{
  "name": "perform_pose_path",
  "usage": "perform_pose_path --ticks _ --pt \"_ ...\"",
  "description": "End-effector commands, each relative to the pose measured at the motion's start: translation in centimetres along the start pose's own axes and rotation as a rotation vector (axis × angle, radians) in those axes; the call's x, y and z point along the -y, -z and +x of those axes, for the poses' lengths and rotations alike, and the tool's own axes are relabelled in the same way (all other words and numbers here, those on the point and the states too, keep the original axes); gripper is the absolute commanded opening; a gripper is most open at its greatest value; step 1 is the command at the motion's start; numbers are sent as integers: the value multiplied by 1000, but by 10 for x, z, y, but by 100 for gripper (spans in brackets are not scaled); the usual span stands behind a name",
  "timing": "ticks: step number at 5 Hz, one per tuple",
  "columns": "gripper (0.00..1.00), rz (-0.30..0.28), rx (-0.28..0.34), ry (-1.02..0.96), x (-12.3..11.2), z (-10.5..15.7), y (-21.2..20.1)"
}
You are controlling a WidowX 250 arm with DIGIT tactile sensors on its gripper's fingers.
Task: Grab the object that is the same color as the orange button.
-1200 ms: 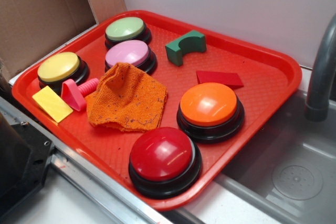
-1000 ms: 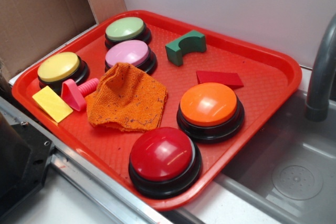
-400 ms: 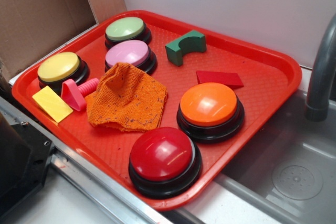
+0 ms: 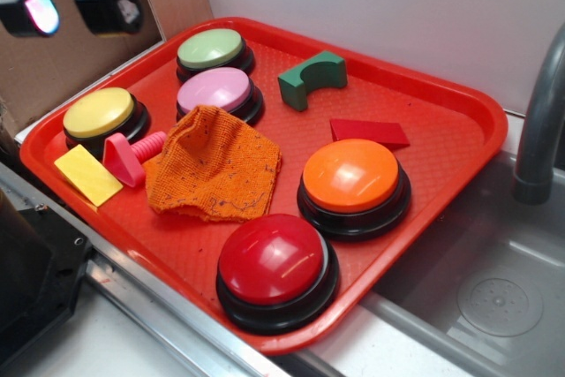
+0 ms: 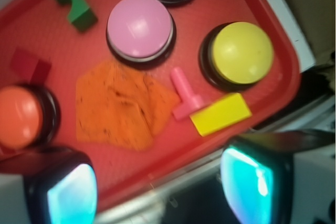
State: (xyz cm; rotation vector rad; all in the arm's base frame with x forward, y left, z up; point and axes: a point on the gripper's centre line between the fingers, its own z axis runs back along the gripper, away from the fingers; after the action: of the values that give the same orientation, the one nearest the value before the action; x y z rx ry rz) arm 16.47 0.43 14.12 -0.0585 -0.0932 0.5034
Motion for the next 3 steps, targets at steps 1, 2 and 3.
perform_pose_path --ticks 1,2,3 --pt "100 -33 48 -115 20 30 64" --pt "100 -60 7 -83 33 36 94" --pt "100 -56 -31 -71 47 35 124"
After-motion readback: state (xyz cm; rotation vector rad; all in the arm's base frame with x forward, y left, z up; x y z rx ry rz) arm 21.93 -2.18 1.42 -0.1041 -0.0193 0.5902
